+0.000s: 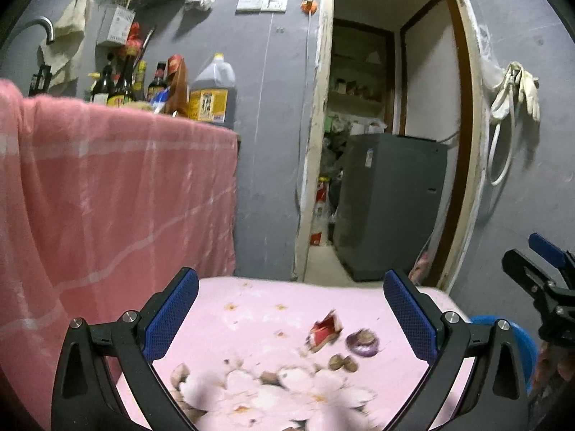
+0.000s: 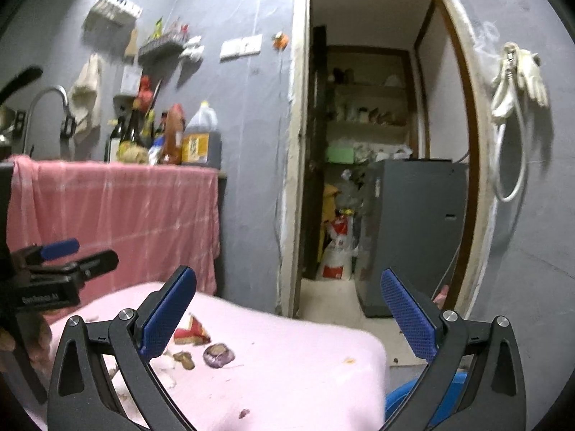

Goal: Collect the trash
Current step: 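Move both tools back toward the red-gold wrapper and purple bulb, then grasp the red-gold wrapper with the left tool while the right tool grasps the purple bulb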

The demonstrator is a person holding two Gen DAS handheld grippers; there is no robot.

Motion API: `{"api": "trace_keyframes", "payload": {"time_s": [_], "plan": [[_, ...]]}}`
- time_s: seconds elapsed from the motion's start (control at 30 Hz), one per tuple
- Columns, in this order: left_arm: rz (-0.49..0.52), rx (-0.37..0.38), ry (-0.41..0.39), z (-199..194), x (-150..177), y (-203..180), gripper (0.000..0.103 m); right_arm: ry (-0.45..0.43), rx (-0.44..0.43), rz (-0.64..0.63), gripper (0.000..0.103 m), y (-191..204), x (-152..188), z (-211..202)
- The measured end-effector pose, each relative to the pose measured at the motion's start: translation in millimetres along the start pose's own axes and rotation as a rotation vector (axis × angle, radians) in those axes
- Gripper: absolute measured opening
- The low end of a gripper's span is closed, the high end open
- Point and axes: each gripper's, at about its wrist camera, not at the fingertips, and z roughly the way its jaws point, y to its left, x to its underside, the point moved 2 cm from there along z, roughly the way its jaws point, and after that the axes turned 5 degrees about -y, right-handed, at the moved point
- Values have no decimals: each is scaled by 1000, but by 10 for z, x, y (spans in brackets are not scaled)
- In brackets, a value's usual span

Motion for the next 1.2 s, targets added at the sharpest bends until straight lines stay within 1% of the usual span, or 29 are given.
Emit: {"api": "trace_keyframes", "payload": {"time_s": [0.13, 0.27, 0.37, 0.43, 0.47, 0.5, 0.53, 0.57, 0.6, 0.63, 0.67, 0.7, 0.73, 0.8, 0.87, 0.9, 0.93, 1.0, 1.07, 1.13, 1.2], "plan": [[27, 11, 74, 132, 143, 88, 101, 76, -10, -7, 103, 67, 130, 172], [66, 30, 169, 334, 309, 138, 101, 170, -31, 14, 103, 70, 288, 343], [77, 56, 251, 499, 404, 158, 101, 238, -42, 25, 103, 72, 396, 453], [73, 76, 326, 625, 471, 161, 100, 291, -46, 30, 103, 68, 452, 540], [71, 86, 351, 671, 493, 160, 100, 309, -51, 32, 101, 64, 466, 570], [70, 98, 376, 723, 516, 160, 96, 333, -62, 38, 98, 61, 486, 609], [73, 109, 400, 771, 536, 149, 93, 368, -80, 51, 91, 55, 512, 674], [76, 118, 420, 811, 556, 133, 86, 395, -94, 61, 87, 59, 539, 731], [78, 134, 446, 856, 583, 120, 80, 415, -106, 67, 79, 61, 563, 780], [78, 147, 466, 882, 591, 107, 77, 454, -127, 73, 75, 69, 607, 847], [77, 165, 489, 922, 614, 90, 71, 493, -151, 73, 74, 89, 654, 907], [74, 184, 513, 958, 639, 78, 66, 516, -167, 71, 71, 106, 682, 935], [69, 201, 533, 989, 657, 68, 63, 547, -189, 64, 66, 137, 719, 973], [56, 224, 572, 1060, 688, 48, 51, 595, -220, 36, 62, 216, 778, 1033], [38, 242, 601, 1116, 702, 37, 44, 634, -237, 4, 59, 289, 837, 1078], [31, 249, 611, 1142, 703, 32, 41, 647, -241, -7, 56, 312, 856, 1097], [28, 256, 616, 1167, 696, 28, 40, 666, -245, -21, 53, 344, 885, 1117], [27, 264, 614, 1211, 663, 2, 37, 691, -255, -37, 51, 387, 927, 1151], [30, 275, 611, 1246, 627, -28, 37, 708, -263, -45, 50, 415, 952, 1175], [40, 290, 621, 1275, 622, -69, 35, 719, -268, -49, 50, 426, 976, 1194], [50, 296, 643, 1304, 651, -100, 24, 726, -273, -48, 50, 434, 978, 1229]]}}
